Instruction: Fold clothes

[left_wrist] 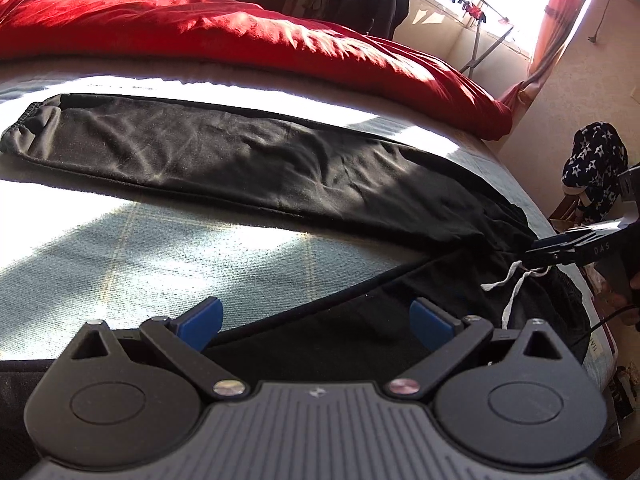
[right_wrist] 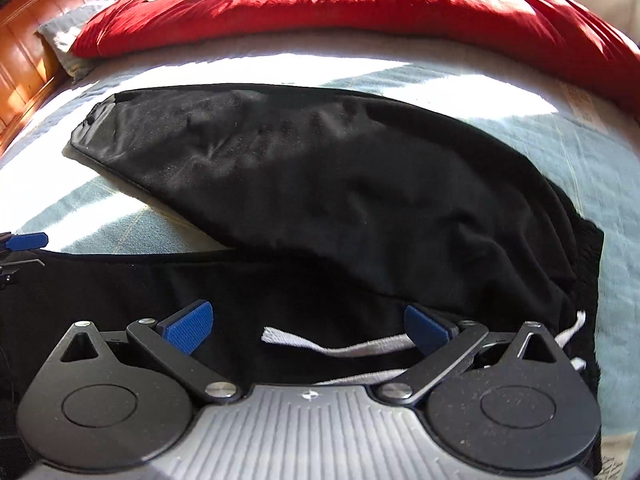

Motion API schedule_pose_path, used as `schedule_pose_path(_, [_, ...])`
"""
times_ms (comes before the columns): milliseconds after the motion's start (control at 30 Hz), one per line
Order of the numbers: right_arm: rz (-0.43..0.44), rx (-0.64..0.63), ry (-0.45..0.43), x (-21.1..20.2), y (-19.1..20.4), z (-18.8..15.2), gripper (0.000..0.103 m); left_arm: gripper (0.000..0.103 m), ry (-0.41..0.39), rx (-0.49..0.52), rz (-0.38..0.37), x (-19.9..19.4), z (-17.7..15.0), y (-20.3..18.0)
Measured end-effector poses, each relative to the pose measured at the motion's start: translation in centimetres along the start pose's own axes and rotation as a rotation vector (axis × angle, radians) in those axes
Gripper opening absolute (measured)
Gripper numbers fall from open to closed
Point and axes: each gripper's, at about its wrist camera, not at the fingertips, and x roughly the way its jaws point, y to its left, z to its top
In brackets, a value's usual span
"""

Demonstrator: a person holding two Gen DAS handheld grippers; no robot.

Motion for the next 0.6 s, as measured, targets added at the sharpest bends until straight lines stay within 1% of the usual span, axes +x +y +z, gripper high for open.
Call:
schedule_pose_path(133, [-0.034, 0.177, 0.040, 1.4, -4.0, -4.5, 0.103, 0.100, 0.031, 0.006, 0.000, 1.0, -0.1, 0.0])
schedule_pose_path(233, [-0.004, 0.282, -0.008, 0.3, -6.0, -6.9, 0.103, 0.100, 0.044, 0.012, 0.007, 1.3, 0.0, -0.1])
schedule_pose_path(367, [-0.025, 0.343, -0.086, -2.6, -7.0, -8.1, 0.103, 0.100, 0.048, 0.019, 0.002, 1.4, -0.1, -0.5])
schedule_pose_path(400, [-0.038, 0.327, -0.111, -3.3, -7.0, -7.9, 0.103, 0.100, 0.048, 0.020, 0.003, 1.4, 0.0, -0.6])
schedule_pose_path(600, [-0.135, 0.126, -0.271, -6.8, -6.3, -5.5, 0.103, 0.100, 0.049, 0.044, -0.002, 2.2, 0.2, -2.2])
